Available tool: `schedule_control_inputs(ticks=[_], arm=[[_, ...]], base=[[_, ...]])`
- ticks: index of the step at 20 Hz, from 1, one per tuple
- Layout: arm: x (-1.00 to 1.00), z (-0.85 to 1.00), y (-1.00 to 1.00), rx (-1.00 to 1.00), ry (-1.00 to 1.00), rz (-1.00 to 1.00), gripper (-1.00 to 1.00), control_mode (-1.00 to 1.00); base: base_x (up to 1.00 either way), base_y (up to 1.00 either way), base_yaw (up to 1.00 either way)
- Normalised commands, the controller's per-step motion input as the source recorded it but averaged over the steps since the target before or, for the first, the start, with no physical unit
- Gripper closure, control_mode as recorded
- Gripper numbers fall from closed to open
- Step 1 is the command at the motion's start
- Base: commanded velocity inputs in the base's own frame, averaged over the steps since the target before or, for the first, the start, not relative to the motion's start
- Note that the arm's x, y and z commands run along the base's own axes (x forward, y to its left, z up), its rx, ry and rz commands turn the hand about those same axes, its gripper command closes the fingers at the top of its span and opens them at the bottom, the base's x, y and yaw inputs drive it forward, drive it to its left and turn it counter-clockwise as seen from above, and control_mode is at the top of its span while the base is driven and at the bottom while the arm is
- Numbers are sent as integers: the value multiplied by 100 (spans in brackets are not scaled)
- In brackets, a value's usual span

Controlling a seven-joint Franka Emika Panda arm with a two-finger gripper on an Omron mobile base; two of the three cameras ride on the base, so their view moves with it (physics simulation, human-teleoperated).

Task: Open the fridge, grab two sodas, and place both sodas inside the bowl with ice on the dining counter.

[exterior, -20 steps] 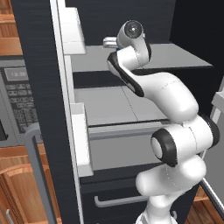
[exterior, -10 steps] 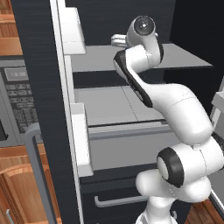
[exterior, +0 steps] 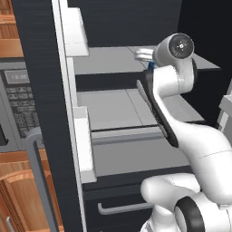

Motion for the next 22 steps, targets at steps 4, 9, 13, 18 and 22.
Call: schedule_control_inputs(ticks=[4, 9, 13, 18, 22], arm=[[-100, -27, -37, 0, -1, 0, 100, -100], [-100, -24, -30, 0, -1, 0, 100, -100], [-100, -23, -28, 0, -1, -1, 100, -100], [-100, -16, -31, 0, 0, -1, 100, -100], [-100, -15, -17, 1, 0, -2, 100, -100]], base=[[0, 0, 0], [0, 0, 0], [0, 0, 0], [0, 0, 0], [0, 0, 0]])
